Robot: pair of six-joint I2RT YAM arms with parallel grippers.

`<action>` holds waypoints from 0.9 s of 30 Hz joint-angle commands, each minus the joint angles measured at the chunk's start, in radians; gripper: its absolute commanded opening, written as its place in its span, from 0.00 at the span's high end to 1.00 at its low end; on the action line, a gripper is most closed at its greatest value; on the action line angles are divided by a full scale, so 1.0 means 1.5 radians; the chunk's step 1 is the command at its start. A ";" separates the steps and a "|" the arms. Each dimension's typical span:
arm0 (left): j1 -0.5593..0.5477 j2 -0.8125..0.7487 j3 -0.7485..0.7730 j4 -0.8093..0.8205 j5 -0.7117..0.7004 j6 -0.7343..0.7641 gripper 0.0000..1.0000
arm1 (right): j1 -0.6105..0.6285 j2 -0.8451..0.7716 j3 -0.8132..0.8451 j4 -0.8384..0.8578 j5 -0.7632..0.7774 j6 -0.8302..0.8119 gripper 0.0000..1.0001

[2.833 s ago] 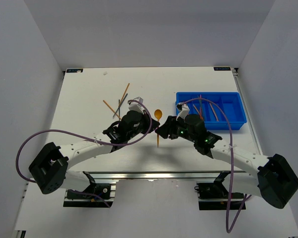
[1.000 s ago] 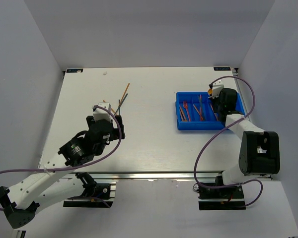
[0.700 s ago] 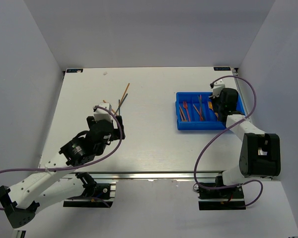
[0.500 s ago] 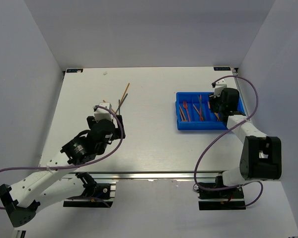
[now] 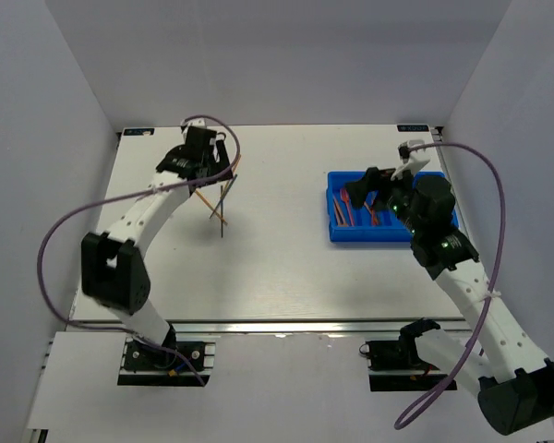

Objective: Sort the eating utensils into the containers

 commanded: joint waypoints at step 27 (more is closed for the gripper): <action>0.050 0.623 0.516 0.085 0.158 0.248 0.52 | 0.014 -0.242 -0.204 -0.143 -0.221 0.114 0.30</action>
